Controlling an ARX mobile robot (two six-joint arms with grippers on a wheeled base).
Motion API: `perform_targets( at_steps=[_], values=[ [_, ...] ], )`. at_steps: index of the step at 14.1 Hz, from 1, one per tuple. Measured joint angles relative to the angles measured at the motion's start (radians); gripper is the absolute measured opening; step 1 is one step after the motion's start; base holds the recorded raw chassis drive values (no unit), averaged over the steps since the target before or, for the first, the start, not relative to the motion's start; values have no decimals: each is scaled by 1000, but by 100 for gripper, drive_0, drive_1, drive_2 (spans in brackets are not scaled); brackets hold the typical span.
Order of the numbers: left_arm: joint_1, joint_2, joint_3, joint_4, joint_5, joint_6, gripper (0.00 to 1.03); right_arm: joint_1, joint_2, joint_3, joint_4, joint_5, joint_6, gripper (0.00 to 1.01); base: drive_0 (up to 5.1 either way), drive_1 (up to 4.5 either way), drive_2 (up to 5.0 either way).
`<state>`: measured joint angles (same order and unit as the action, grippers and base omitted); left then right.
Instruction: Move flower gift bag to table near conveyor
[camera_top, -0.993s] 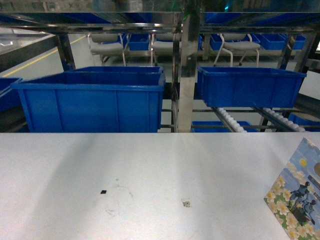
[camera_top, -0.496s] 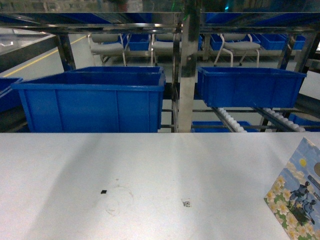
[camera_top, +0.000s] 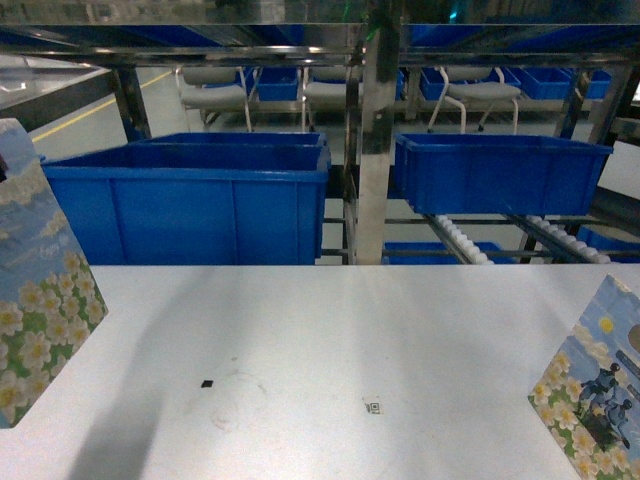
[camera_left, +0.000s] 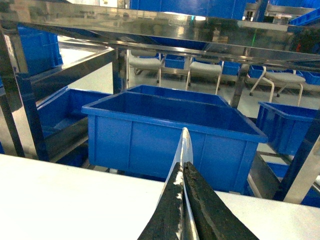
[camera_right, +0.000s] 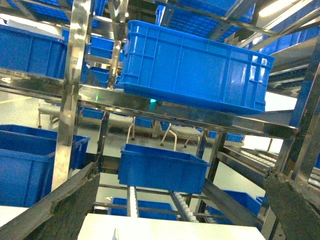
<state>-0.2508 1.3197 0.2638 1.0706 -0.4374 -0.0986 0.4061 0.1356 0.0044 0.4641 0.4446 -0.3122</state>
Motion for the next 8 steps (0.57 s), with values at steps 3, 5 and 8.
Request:
perform_targets(
  at_steps=[3, 5, 8],
  values=[
    [27, 209, 67, 100, 27, -27, 2, 0, 0, 0, 0, 0, 0, 98, 0, 0, 0],
    [14, 268, 95, 106, 31, -53, 2, 0, 0, 0, 0, 0, 0, 98, 0, 0, 0],
    [-32, 342, 138, 140, 38, -91, 2, 0, 0, 0, 0, 0, 0, 98, 0, 0, 0]
  ],
)
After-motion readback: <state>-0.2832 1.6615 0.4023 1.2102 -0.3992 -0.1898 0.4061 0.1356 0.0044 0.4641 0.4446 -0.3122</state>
